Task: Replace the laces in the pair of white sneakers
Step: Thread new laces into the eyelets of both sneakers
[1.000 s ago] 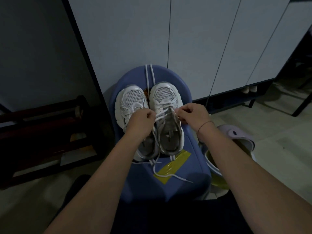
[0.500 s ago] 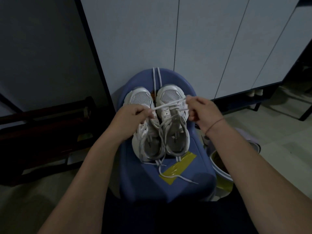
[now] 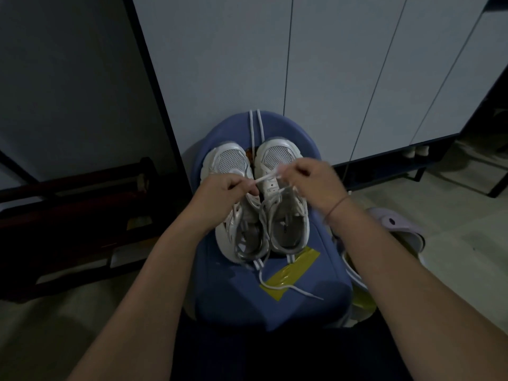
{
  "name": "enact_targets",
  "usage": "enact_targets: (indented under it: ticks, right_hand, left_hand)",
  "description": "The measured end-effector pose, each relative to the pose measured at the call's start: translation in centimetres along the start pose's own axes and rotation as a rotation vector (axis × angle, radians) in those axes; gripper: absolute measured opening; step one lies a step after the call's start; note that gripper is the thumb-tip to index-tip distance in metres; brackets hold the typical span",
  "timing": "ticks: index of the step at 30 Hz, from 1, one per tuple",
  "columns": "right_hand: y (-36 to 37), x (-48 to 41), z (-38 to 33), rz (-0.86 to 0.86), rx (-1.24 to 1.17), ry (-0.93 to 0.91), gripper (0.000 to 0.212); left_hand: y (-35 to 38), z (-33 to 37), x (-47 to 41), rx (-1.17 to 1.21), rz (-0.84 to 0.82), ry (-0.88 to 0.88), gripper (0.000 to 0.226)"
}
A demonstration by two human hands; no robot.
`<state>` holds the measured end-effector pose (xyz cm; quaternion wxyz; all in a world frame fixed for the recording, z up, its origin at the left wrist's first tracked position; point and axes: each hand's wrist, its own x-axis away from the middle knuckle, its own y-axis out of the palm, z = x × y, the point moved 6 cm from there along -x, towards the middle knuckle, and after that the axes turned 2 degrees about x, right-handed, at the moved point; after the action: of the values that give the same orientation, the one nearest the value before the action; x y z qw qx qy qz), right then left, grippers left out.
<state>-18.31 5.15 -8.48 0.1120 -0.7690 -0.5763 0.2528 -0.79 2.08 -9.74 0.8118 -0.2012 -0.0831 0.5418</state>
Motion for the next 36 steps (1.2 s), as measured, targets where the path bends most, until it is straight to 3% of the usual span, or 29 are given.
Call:
enact_targets:
  ticks: [5, 7, 10, 12, 14, 15, 17, 22, 26, 28, 31, 34, 36]
  right_hand:
    - [-6.5, -1.6, 7.9, 0.508, -0.454, 0.478, 0.03]
    - [-7.3, -1.7, 9.3, 0.551, -0.3, 0.513, 0.028]
    - [-5.6, -2.3, 6.0, 0.371, 0.044, 0.253, 0.015]
    - [-1.8, -1.6, 3.0, 0.071, 0.065, 0.09, 0.027]
    - [2.1, 0.1, 1.3, -0.249, 0.044, 0.051, 0.029]
    - [3.0, 0.6, 1.1, -0.317, 0.08, 0.037, 0.035]
    - [2.7, 0.5, 1.0, -0.28, 0.078, 0.023, 0.039]
    - [-2.4, -1.9, 2.9, 0.177, -0.085, 0.123, 0.019]
    - [-5.3, -3.2, 6.4, 0.469, -0.116, 0.314, 0.027]
    - [-5.0, -3.5, 7.6, 0.468, -0.126, 0.372, 0.031]
    - [-2.9, -3.5, 7.9, 0.366, -0.001, 0.395, 0.024]
    - [-1.8, -2.5, 5.1, 0.373, 0.167, 0.216, 0.021]
    - [0.0, -2.0, 3.4, 0.224, 0.198, 0.108, 0.026]
  left_hand:
    - [0.3, -0.5, -0.2, -0.044, -0.041, -0.021, 0.028]
    - [0.6, -0.9, -0.3, -0.032, -0.065, -0.036, 0.03]
    - [1.1, -1.4, -0.6, 0.035, -0.081, -0.051, 0.031]
    - [1.4, -1.1, -0.8, 0.05, -0.074, -0.056, 0.031]
    - [1.6, -0.6, -0.7, 0.084, -0.056, -0.056, 0.03]
    - [1.7, -0.5, -0.7, 0.1, -0.05, -0.06, 0.03]
    - [1.7, -0.6, -0.8, 0.1, -0.053, -0.068, 0.029]
    - [1.6, -1.0, -1.0, 0.074, -0.099, -0.079, 0.031]
    - [2.1, -1.1, -0.9, 0.073, -0.181, -0.103, 0.03]
    - [2.5, -1.3, -0.9, 0.114, -0.22, -0.137, 0.029]
    - [2.9, -1.6, -1.2, 0.376, -0.165, -0.235, 0.025]
    - [2.6, -2.3, -2.5, 0.659, -0.01, -0.301, 0.021]
    - [2.6, -2.8, -3.4, 0.733, 0.038, -0.307, 0.02]
